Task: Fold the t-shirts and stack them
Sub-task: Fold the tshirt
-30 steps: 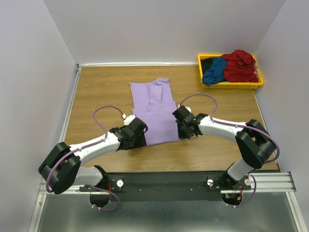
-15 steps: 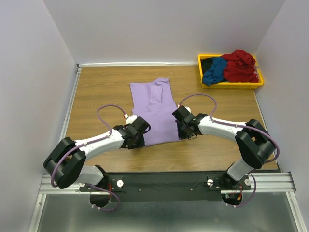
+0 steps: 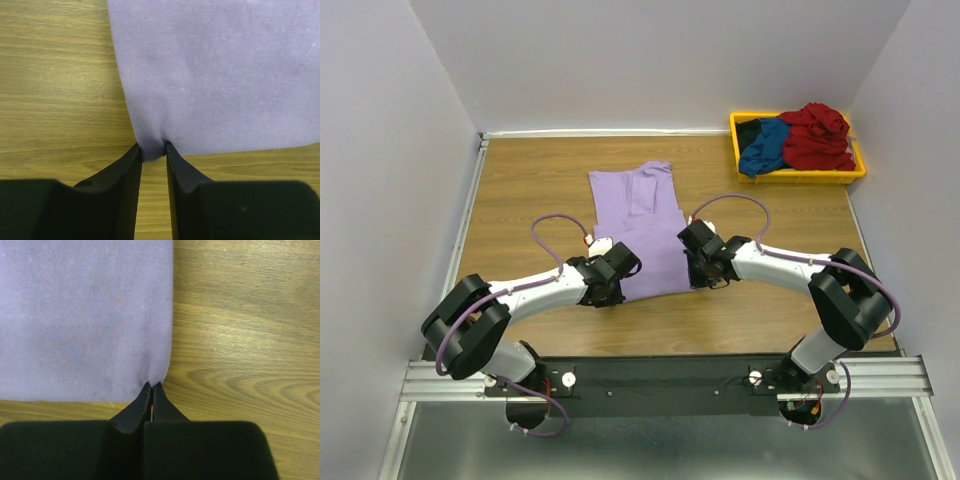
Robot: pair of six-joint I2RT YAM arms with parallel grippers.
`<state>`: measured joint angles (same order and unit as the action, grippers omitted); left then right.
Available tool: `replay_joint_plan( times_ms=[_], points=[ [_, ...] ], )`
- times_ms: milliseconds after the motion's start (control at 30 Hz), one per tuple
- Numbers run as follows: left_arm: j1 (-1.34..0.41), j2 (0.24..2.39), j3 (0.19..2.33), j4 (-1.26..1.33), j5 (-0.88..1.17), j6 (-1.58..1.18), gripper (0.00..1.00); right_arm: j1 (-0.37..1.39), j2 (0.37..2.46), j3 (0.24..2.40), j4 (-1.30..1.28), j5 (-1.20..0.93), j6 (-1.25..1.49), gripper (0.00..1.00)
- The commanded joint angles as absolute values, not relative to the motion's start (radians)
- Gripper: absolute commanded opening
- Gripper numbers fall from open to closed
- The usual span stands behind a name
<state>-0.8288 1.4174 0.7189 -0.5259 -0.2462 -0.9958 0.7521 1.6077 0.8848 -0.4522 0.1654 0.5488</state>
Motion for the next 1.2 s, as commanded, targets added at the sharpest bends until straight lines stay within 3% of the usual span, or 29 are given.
replay_joint_plan(
  times_ms=[0,67,167,400,800,933,1167],
  points=[
    [-0.848,1.474,0.681,-0.568,-0.242,-1.031,0.24,0.765,1.664,0.81,-0.569,0.175,0.526,0.01],
    [-0.851,1.471,0.678,-0.569,-0.242,-1.034,0.18,0.765,1.66,0.808,-0.571,0.166,0.522,0.01],
    [-0.856,1.465,0.672,-0.575,-0.244,-1.037,0.0,0.767,1.649,0.801,-0.571,0.146,0.515,0.01],
    [-0.922,1.419,0.655,-0.603,-0.212,-1.028,0.0,0.813,1.597,0.789,-0.676,0.057,0.54,0.01],
    [-1.405,1.23,0.627,-0.782,0.03,-1.288,0.0,1.074,1.258,0.672,-0.971,-0.176,0.824,0.01],
    [-1.37,1.128,0.672,-0.782,-0.037,-1.289,0.0,1.066,1.253,0.767,-1.048,-0.04,0.804,0.01],
    [-1.076,1.092,0.778,-0.712,-0.09,-1.06,0.0,0.913,1.348,1.087,-1.111,0.136,0.659,0.01]
  ],
)
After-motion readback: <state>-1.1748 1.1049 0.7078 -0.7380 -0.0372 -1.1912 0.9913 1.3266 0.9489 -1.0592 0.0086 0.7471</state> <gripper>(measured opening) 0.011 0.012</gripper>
